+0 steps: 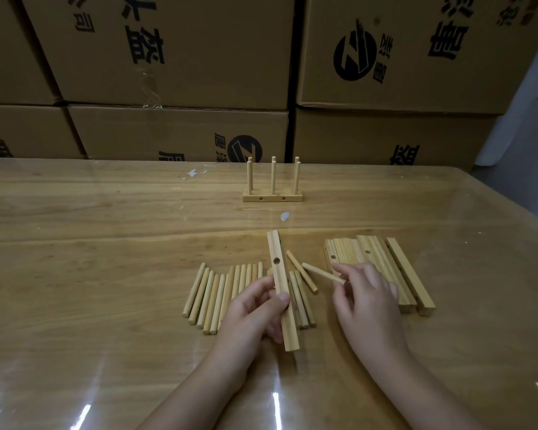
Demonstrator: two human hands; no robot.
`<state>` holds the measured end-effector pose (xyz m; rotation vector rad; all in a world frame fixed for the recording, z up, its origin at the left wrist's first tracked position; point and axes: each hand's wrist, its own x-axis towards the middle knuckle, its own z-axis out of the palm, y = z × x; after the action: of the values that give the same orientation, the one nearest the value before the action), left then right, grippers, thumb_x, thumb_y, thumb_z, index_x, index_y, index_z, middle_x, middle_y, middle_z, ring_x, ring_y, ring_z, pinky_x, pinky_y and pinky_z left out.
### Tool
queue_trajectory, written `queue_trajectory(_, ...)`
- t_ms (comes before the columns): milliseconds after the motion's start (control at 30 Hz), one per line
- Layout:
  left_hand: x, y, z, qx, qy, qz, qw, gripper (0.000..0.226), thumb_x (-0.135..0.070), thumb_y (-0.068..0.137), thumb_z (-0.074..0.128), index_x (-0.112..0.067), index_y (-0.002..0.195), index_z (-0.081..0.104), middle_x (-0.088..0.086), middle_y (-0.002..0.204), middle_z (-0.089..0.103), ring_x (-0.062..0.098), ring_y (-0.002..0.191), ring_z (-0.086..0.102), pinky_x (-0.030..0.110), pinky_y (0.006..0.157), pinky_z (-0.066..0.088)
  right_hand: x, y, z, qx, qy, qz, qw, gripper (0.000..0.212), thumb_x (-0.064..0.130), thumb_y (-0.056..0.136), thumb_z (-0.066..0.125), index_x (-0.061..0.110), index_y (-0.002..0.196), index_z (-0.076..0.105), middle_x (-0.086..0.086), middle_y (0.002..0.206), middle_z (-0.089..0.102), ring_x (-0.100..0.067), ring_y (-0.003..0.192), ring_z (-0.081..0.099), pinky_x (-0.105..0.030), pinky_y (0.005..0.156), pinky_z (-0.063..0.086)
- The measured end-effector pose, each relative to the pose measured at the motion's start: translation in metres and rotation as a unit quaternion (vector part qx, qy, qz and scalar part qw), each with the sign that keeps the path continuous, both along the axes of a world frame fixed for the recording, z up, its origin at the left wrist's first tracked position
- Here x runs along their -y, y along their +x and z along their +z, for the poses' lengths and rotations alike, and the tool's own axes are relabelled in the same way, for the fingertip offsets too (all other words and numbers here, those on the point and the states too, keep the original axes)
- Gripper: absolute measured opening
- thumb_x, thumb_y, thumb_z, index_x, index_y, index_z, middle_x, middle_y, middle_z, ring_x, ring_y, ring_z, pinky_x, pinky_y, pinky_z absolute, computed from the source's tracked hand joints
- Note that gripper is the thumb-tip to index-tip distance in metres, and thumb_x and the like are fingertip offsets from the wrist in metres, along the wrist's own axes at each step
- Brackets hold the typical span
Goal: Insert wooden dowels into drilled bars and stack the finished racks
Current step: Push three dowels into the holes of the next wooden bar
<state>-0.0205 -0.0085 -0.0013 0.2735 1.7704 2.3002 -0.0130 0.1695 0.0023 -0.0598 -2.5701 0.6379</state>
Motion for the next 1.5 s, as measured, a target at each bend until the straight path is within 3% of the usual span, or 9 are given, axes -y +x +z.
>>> queue_trajectory(333, -0.0004, 0.0017, 0.0034, -0.001, -0.004, 0.000, 1.000, 0.033, -0.024, 0.076, 0.064, -0.012, 0.107, 0.068, 0.015, 0.086, 0.063, 0.020, 0.062, 0.058, 0.026, 0.050, 0.050, -0.0020, -0.0032, -0.0027, 0.040, 0.014, -0.010, 0.999, 0.024, 0.017, 0.085, 0.065, 0.016, 0.108, 0.069, 0.002, 0.093, 0.057, -0.017, 0.089, 0.054, -0.030, 0.083, 0.029)
queue_trajectory(467, -0.0007, 0.0012, 0.0040, 0.001, -0.005, -0.003, 1.000, 0.027, -0.021, 0.080, 0.065, -0.013, 0.105, 0.069, 0.018, 0.089, 0.061, 0.025, 0.066, 0.058, 0.027, 0.053, 0.051, -0.0065, -0.0046, -0.0032, -0.015, -0.107, -0.014, 0.994, 0.017, 0.022, 0.089, 0.057, 0.021, 0.103, 0.067, 0.009, 0.090, 0.051, -0.018, 0.088, 0.053, -0.038, 0.080, 0.046)
queue_trajectory(600, 0.0015, 0.0031, 0.0035, 0.003, -0.040, -0.009, 0.999, 0.030, -0.031, 0.078, 0.057, -0.031, 0.103, 0.072, 0.018, 0.100, 0.069, 0.030, 0.090, 0.062, 0.035, 0.073, 0.051, -0.0071, -0.0053, -0.0015, -0.090, -0.207, 0.019, 0.974, 0.018, 0.037, 0.090, 0.046, 0.030, 0.099, 0.061, 0.012, 0.086, 0.055, -0.020, 0.078, 0.054, -0.051, 0.071, 0.048)
queue_trajectory(700, 0.0018, 0.0027, 0.0028, 0.012, -0.050, 0.038, 0.998, 0.031, -0.040, 0.074, 0.056, -0.049, 0.100, 0.070, -0.003, 0.117, 0.069, 0.022, 0.115, 0.059, 0.045, 0.099, 0.046, -0.0061, -0.0041, 0.0001, -0.125, -0.230, 0.052, 0.964, 0.022, 0.045, 0.087, 0.042, 0.034, 0.097, 0.059, 0.014, 0.084, 0.057, -0.019, 0.076, 0.055, -0.050, 0.068, 0.049)
queue_trajectory(833, 0.0001, 0.0037, 0.0053, 0.008, -0.050, 0.060, 0.997, 0.031, -0.039, 0.077, 0.057, -0.055, 0.102, 0.067, 0.003, 0.130, 0.061, 0.033, 0.129, 0.047, 0.059, 0.109, 0.032, -0.0053, -0.0036, -0.0003, -0.146, -0.243, 0.082, 0.956, 0.011, 0.041, 0.094, 0.047, 0.040, 0.092, 0.058, 0.015, 0.084, 0.059, -0.014, 0.081, 0.057, -0.040, 0.069, 0.049)
queue_trajectory(900, -0.0008, 0.0018, 0.0031, 0.007, -0.044, 0.063, 0.997, 0.031, -0.029, 0.090, 0.055, -0.054, 0.103, 0.067, 0.004, 0.131, 0.060, 0.034, 0.128, 0.047, 0.054, 0.105, 0.039, -0.0047, -0.0038, 0.0008, -0.151, -0.256, 0.094, 0.950, 0.011, 0.043, 0.091, 0.047, 0.041, 0.089, 0.057, 0.013, 0.084, 0.059, -0.009, 0.079, 0.056, -0.025, 0.068, 0.047)
queue_trajectory(967, -0.0003, -0.0005, -0.0002, 0.011, -0.043, 0.063, 0.997, 0.037, -0.021, 0.095, 0.049, -0.050, 0.109, 0.066, 0.009, 0.126, 0.063, 0.032, 0.118, 0.056, 0.040, 0.084, 0.052, -0.0045, -0.0041, 0.0015, -0.160, -0.279, 0.107, 0.941, 0.017, 0.043, 0.089, 0.044, 0.036, 0.085, 0.060, 0.011, 0.080, 0.060, -0.005, 0.077, 0.056, -0.011, 0.066, 0.042)
queue_trajectory(1100, 0.0008, -0.0003, 0.0003, 0.014, -0.033, 0.043, 0.998, 0.048, -0.014, 0.098, 0.039, -0.052, 0.105, 0.067, -0.001, 0.077, 0.071, 0.011, 0.063, 0.065, 0.026, 0.051, 0.050, -0.0062, -0.0049, 0.0002, -0.155, -0.309, 0.116, 0.931, 0.025, 0.043, 0.088, 0.044, 0.027, 0.081, 0.062, 0.011, 0.078, 0.059, -0.005, 0.075, 0.056, -0.009, 0.066, 0.041)
queue_trajectory(1500, -0.0001, -0.0027, -0.0023, 0.000, -0.010, 0.019, 1.000, 0.042, -0.029, 0.077, 0.045, -0.055, 0.100, 0.067, 0.003, 0.065, 0.064, 0.014, 0.051, 0.055, 0.027, 0.048, 0.047, -0.0029, -0.0011, 0.0033, -0.151, -0.314, 0.118, 0.930, 0.013, 0.032, 0.079, 0.060, 0.032, 0.091, 0.065, 0.013, 0.084, 0.063, -0.011, 0.079, 0.059, -0.016, 0.067, 0.048)
